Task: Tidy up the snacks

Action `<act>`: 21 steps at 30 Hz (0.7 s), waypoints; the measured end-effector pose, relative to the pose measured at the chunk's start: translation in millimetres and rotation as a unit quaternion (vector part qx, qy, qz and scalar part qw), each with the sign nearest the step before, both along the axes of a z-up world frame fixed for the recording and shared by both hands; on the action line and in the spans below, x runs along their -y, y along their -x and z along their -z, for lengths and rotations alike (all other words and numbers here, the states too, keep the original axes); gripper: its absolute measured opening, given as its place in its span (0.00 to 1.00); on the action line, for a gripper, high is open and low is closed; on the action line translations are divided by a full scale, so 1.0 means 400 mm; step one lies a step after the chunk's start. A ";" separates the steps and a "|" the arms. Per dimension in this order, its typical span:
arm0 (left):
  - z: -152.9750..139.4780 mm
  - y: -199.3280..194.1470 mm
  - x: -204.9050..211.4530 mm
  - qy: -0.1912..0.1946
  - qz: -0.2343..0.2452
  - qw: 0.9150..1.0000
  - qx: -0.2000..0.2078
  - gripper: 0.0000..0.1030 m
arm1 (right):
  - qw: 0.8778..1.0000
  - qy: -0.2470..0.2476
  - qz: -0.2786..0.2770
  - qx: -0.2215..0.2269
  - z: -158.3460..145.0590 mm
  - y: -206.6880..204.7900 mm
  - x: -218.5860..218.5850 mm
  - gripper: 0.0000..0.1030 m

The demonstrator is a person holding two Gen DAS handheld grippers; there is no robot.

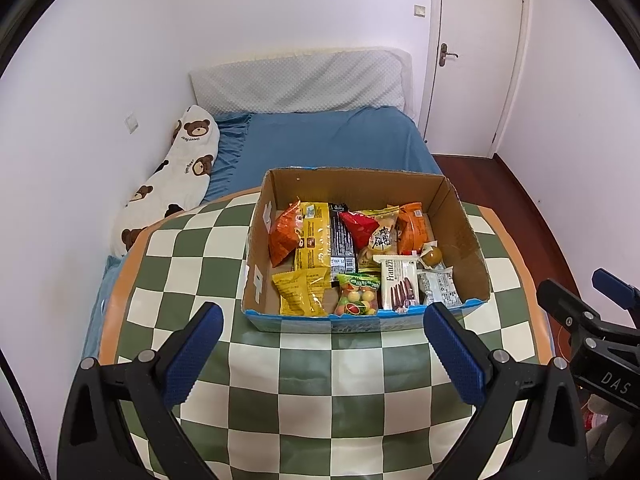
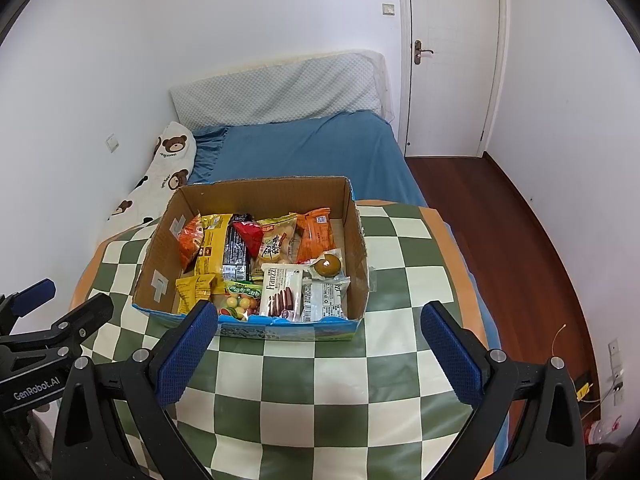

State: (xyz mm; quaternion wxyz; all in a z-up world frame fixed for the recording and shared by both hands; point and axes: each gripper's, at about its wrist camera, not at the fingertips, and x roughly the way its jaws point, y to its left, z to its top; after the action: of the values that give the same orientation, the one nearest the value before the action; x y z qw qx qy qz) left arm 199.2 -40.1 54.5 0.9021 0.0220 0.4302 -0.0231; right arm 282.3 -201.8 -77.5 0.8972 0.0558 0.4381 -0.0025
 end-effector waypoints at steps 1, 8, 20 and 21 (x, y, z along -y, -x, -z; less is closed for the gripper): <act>-0.002 0.001 0.000 0.000 0.000 1.000 0.001 1.00 | 1.000 0.000 0.000 0.000 0.000 0.000 0.000 1.00; -0.007 0.002 0.003 -0.001 0.001 1.000 0.002 1.00 | 1.000 -0.001 0.001 0.003 -0.007 0.003 0.009 1.00; -0.012 0.015 0.007 -0.002 0.002 1.000 0.004 1.00 | 1.000 -0.002 -0.001 0.005 -0.009 0.008 0.012 1.00; -0.012 0.014 0.008 -0.002 0.002 1.000 0.004 1.00 | 1.000 -0.001 -0.001 0.006 -0.010 0.009 0.012 1.00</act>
State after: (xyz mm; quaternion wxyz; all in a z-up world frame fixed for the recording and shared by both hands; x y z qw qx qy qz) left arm 193.4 -43.1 59.1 0.9037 0.0252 0.4268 -0.0241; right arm 278.5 -206.5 -73.6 0.8996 0.0566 0.4331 -0.0005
